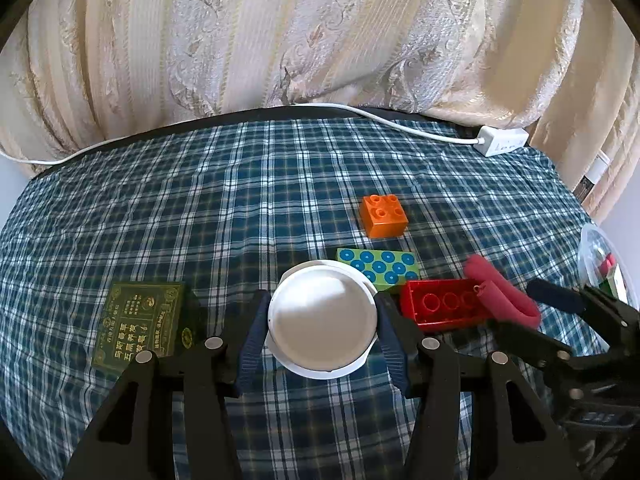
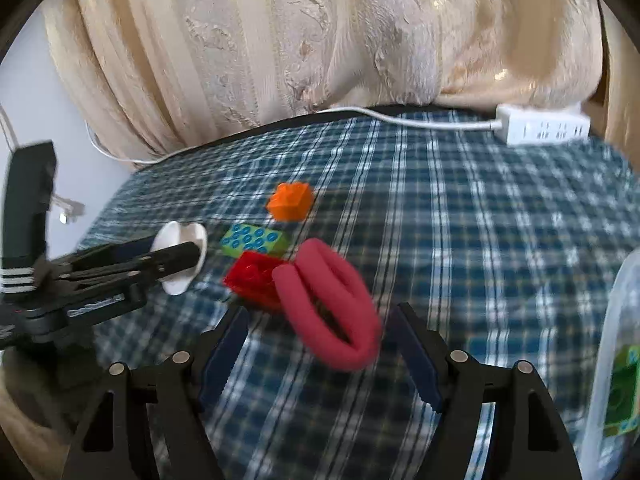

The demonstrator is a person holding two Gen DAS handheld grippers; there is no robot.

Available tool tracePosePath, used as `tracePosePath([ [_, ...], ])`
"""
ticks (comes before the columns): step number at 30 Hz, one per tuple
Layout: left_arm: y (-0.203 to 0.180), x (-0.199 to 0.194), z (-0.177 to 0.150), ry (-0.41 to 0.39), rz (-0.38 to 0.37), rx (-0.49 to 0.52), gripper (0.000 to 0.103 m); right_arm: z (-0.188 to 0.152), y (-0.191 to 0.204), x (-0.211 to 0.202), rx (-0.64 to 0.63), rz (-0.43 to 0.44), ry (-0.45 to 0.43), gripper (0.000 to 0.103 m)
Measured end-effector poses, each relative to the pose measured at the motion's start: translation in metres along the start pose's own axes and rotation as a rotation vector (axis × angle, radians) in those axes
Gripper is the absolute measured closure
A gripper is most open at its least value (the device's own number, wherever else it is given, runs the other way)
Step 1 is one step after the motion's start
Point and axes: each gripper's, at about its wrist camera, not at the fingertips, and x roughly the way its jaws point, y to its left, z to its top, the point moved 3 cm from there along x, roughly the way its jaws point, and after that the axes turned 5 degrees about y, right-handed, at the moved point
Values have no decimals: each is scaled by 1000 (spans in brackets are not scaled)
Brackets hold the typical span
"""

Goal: Organize objects
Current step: 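Grasp the pink foam loop with the right tool while the left tool holds the white cup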

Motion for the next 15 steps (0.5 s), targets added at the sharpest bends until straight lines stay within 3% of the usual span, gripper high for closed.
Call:
tracePosePath([
  [6, -1, -1, 0, -1, 0, -1, 49, 0, 9, 11, -58, -36, 8, 28],
  [10, -2, -2, -1, -2, -1, 1, 49, -1, 7, 12, -55, -39, 16, 54],
  [15, -6, -5, -1, -5, -5, 13, 49, -6, 1, 6, -11, -22, 15, 58],
])
